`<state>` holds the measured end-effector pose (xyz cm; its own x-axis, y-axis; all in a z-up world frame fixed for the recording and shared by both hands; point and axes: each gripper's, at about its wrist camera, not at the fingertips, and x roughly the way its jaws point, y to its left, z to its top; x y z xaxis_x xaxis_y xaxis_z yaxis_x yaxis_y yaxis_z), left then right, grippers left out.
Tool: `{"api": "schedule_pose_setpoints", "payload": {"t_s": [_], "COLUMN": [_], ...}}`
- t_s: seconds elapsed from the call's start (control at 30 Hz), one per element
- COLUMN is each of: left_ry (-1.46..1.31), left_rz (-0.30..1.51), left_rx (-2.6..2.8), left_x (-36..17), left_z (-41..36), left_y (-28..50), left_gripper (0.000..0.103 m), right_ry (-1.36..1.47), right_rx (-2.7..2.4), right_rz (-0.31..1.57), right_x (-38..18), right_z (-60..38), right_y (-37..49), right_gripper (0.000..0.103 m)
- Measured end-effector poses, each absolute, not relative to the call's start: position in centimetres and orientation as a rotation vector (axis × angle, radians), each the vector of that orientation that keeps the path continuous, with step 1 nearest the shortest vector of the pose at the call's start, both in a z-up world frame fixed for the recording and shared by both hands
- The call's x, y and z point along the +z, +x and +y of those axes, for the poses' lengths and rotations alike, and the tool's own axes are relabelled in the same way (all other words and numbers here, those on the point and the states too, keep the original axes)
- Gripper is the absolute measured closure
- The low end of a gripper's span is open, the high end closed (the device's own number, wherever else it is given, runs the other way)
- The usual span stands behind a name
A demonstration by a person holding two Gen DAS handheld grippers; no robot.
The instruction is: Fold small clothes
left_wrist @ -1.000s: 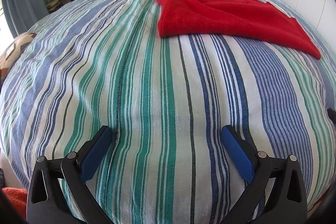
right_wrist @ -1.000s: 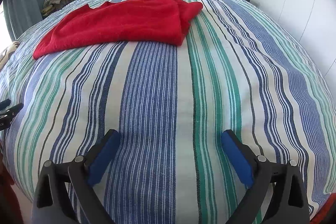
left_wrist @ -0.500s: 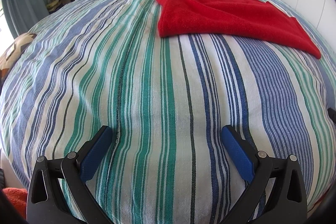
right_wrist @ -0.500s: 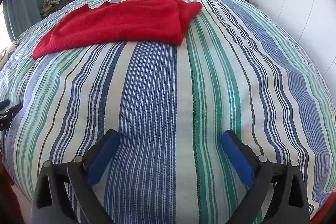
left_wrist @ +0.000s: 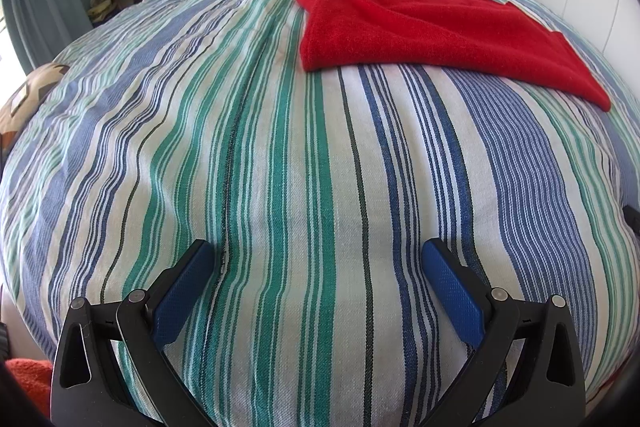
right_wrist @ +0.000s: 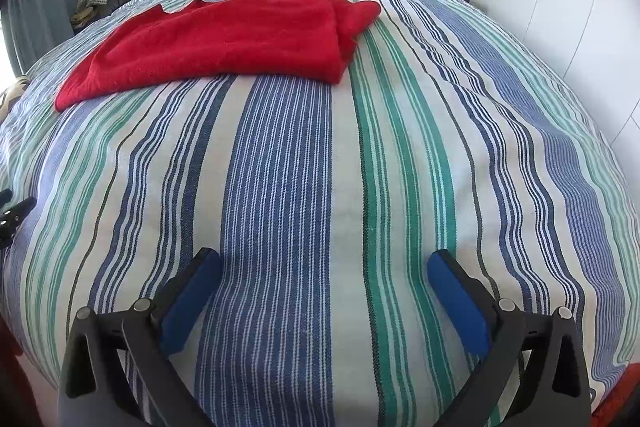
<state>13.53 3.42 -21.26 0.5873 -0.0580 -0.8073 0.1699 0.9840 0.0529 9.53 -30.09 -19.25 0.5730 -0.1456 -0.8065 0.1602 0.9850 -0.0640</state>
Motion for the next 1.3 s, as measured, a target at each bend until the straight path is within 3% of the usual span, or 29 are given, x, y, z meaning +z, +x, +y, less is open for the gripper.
{"api": "schedule_pose_setpoints", "payload": {"t_s": [1.07,1.17,1.3], "left_ry": [0.137,0.075,-0.061], "left_rz": [0.926,0.971,0.853], "left_rx": [-0.125,-0.155,-0.214], "left_x": [-20.8,-18.8,-16.0], "left_z": [3.3,4.4,6.9], "left_y": [13.2,12.9,11.2], "left_gripper": [0.001,0.002,0.002], "right_ry": [-0.026,0.022,0.084], "right_rx": [-0.219,-0.188,-0.147], "right_rz": [0.975,1.016,0.954], "right_x": [-19.2,-18.2,-13.6], "right_z": [-29.5,-30.4,-33.0], "right_y": [9.9,10.2,13.4], "right_gripper": [0.001,0.001,0.002]}}
